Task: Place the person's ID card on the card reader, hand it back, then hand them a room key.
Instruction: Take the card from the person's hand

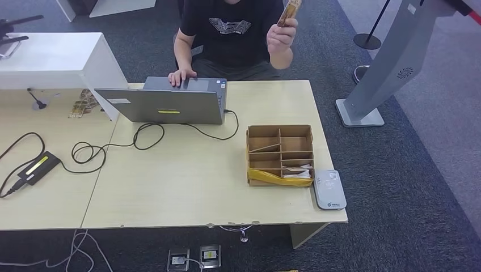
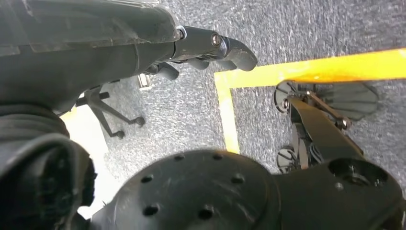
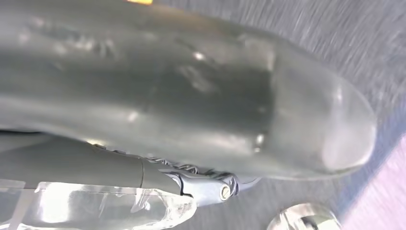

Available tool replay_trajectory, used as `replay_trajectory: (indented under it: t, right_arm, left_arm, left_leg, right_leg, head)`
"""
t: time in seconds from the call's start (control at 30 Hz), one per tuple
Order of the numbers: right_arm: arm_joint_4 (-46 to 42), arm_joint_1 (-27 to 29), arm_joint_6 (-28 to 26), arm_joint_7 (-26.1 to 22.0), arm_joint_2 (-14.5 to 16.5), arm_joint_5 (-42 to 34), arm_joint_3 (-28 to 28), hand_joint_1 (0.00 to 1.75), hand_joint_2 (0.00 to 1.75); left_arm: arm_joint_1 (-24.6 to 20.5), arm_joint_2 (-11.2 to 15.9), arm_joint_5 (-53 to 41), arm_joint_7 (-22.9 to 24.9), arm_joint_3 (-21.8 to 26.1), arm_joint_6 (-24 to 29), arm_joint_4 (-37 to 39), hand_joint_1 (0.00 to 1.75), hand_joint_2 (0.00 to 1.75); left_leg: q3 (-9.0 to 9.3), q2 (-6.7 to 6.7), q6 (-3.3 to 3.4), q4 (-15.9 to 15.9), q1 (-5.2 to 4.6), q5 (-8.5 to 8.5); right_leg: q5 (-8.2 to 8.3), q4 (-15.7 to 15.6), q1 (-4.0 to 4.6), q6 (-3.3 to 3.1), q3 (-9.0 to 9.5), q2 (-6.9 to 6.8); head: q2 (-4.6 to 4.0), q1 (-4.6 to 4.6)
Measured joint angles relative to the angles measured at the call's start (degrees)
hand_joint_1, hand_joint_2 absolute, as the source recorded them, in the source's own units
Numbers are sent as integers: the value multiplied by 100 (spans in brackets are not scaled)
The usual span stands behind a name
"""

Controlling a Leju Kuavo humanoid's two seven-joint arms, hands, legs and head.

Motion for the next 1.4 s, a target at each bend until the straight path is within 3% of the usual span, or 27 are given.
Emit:
replay_trajectory:
  t: [0.07, 0.1, 0.17, 0.27, 0.3, 0.33, 0.4, 0.53, 0.77, 1.03, 1.17, 1.4]
  right_arm:
    - [-404, -61, 288, 383, 37, -749, 79, 0, 0]
    - [-741, -19, 276, 836, 28, -1202, 185, 0, 0]
    - [-1669, 248, -284, 2339, -138, -2014, 626, 0, 0]
    - [-3451, 705, -1536, 5366, -850, -2763, 1581, 0, 0]
    - [-3986, 787, -1685, 6045, -1132, -2969, 1898, 0, 0]
    - [-4427, 846, -1702, 6383, -1378, -3167, 2184, 0, 0]
    - [-5099, 962, -1678, 6174, -1730, -3535, 2668, 0, 0]
    - [-6178, 1189, -1588, 4990, -2100, -3852, 3435, 0, 0]
    - [-7609, 1267, -1019, 4791, -2625, -3958, 4393, 0, 0]
    - [-8498, 1045, 85, 4597, -2740, -3740, 5614, 0, 0]
    - [-8786, 802, 743, 4780, -2739, -3239, 6448, 0, 175]
    - [-9326, 335, 1407, 5503, -2692, -1873, 7855, 0, 175]
  left_arm:
    - [-7, -9, -34, -13, -1, 0, 0, 0, 0]
    - [-9, -13, -51, -15, -1, 0, 0, 0, 0]
    - [-3, -10, -73, -16, -5, -1, 0, 0, 0]
    - [17, 13, -120, -16, -27, 4, 1, 0, 0]
    - [9, 24, -148, -16, -35, 11, 3, 0, 0]
    - [-8, 36, -179, -16, -42, 32, 4, 0, 0]
    - [-64, 52, -249, -16, -61, 88, 6, 0, 0]
    - [-105, 36, -385, -25, -162, 116, 4, 0, 0]
    - [-98, 26, -473, -25, -303, 116, 4, 0, 0]
    - [-105, -1, -529, -25, -411, 116, 4, 0, 0]
    - [-116, -5, -587, -25, -457, 116, 4, 0, 0]
    - [-126, -6, -673, -25, -507, 116, 4, 0, 0]
  left_leg:
    - [9, -8, 0, 1, 0, 0]
    - [14, -18, 1, 2, -2, 0]
    - [15, -41, 11, 4, -20, -5]
    - [-26, 4, 30, 0, -84, -21]
    - [-45, 43, 37, -1, -94, -35]
    - [-56, 78, 43, -2, -92, -49]
    - [-57, 102, 60, -2, -77, -68]
    - [-49, 55, 80, -1, -88, -49]
    - [-60, 12, 74, 0, -72, -43]
    - [-67, -12, 71, 0, -58, -42]
    - [-67, -20, 66, 0, -54, -38]
    - [-71, -36, 64, 0, -45, -37]
  right_leg:
    - [-5, 1, 0, 0, 0, -7]
    - [-10, -1, -1, 1, 6, -17]
    - [-22, -1, -19, 11, 22, -37]
    - [-26, 37, -86, 29, -1, 13]
    - [-25, 44, -96, 34, -12, 54]
    - [-23, 38, -94, 38, -11, 89]
    - [-26, 13, -76, 46, 19, 105]
    - [-33, 10, -87, 56, 41, 38]
    - [-42, 9, -72, 55, 46, 4]
    - [-48, 10, -58, 49, 50, -16]
    - [-49, 11, -53, 48, 53, -22]
    - [-53, 13, -43, 42, 54, -40]
  head:
    - [0, 1]
    - [0, 1]
    - [0, 7]
    - [0, -1]
    - [0, -1]
    - [0, 1]
    - [0, 17]
    - [0, 21]
    - [0, 21]
    - [0, 24]
    - [0, 23]
    - [0, 24]
